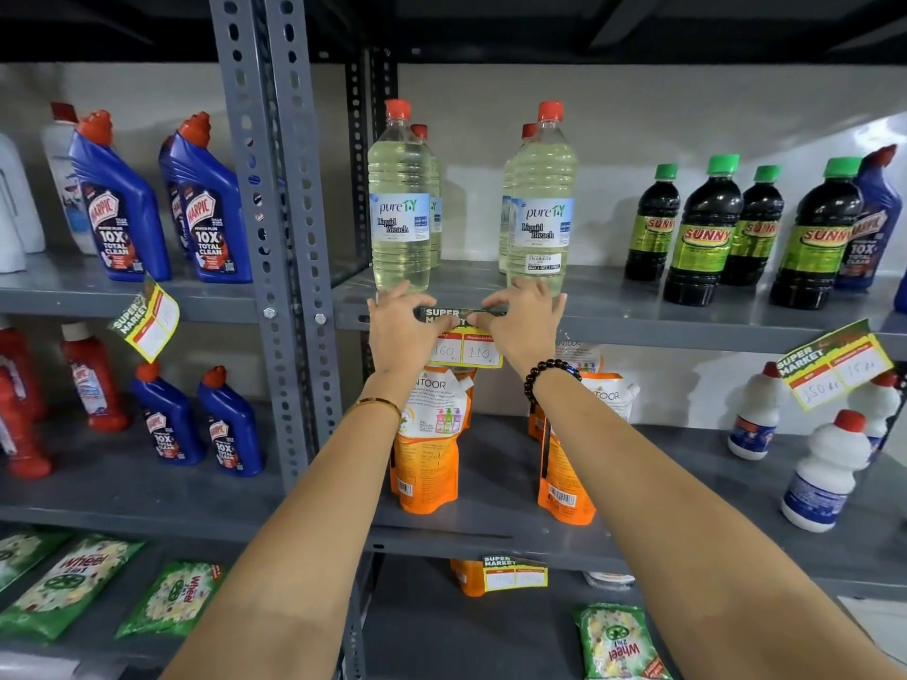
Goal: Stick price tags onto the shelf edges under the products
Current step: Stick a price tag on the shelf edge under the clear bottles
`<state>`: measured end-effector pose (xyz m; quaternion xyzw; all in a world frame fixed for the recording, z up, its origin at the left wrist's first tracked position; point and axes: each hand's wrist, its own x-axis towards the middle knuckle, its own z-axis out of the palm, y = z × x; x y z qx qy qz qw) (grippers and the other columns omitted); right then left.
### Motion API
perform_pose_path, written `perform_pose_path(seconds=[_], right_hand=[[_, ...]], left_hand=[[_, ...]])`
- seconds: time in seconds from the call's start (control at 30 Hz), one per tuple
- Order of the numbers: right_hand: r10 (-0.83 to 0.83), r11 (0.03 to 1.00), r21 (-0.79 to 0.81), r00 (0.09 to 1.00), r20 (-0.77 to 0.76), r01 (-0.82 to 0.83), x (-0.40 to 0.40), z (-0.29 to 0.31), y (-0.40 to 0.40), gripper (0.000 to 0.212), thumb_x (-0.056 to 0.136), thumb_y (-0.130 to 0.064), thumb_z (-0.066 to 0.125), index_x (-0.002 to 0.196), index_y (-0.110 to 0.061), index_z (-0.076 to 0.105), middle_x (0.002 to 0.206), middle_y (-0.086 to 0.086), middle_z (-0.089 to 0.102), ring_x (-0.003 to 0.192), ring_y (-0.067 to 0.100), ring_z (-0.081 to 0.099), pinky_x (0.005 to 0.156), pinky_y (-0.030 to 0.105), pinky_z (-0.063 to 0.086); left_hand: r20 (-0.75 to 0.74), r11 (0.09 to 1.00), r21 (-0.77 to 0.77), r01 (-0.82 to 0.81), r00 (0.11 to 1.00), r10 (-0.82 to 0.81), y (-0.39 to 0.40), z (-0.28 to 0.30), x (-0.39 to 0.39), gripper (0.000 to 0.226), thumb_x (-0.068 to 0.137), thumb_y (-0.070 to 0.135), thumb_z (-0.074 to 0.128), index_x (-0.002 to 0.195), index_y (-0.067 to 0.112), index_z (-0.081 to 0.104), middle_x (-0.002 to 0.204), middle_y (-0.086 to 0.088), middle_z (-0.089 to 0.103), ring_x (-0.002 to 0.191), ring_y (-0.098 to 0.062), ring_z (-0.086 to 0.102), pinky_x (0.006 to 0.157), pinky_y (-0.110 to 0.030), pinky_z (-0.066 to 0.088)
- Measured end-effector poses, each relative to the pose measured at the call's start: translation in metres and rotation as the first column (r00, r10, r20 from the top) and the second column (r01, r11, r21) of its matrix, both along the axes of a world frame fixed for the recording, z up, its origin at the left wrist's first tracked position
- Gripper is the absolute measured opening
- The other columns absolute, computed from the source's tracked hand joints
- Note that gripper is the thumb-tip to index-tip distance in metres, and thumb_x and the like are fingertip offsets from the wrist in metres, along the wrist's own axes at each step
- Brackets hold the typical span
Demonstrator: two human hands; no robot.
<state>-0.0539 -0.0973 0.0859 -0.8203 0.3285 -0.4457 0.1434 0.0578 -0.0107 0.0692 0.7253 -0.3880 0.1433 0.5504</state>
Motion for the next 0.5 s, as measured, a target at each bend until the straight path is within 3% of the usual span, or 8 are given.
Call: perform_pose_path(seconds=[0.33,0.5], right_hand=[[-0.025,0.995,-0.092,1.000,-0.017,0.024,0.004,-0.008,-0.003,0.019,0.080,-0.033,0.066,0.094,-0.019,0.068,0.140,0.011,0.047,0.140,0.033,0.019,0.113,0.059,-0.002],[0.012,0.976,-0.215,0.992,-0.123,-0.039,-0.021,-0.018,-0.007,0.038,0.087,-0.030,0.058,0.123,-0.019,0.053,0.148,0.013,0.034,0.143,0.032,0.012,0.115,0.055,-0.002]], left_hand=[[0.094,0.998,0.013,-0.061,0.994,0.060,-0.005,-0.003,0.000,0.032,0.071,0.032,0.075,0.097,0.015,0.066,0.134,-0.012,0.050,0.132,-0.029,0.034,0.116,-0.046,0.006],[0.205,0.993,0.060,-0.100,0.975,0.086,-0.003,-0.006,-0.010,0.041,0.076,0.037,0.071,0.107,0.011,0.063,0.138,-0.014,0.048,0.135,-0.032,0.031,0.114,-0.045,0.017]])
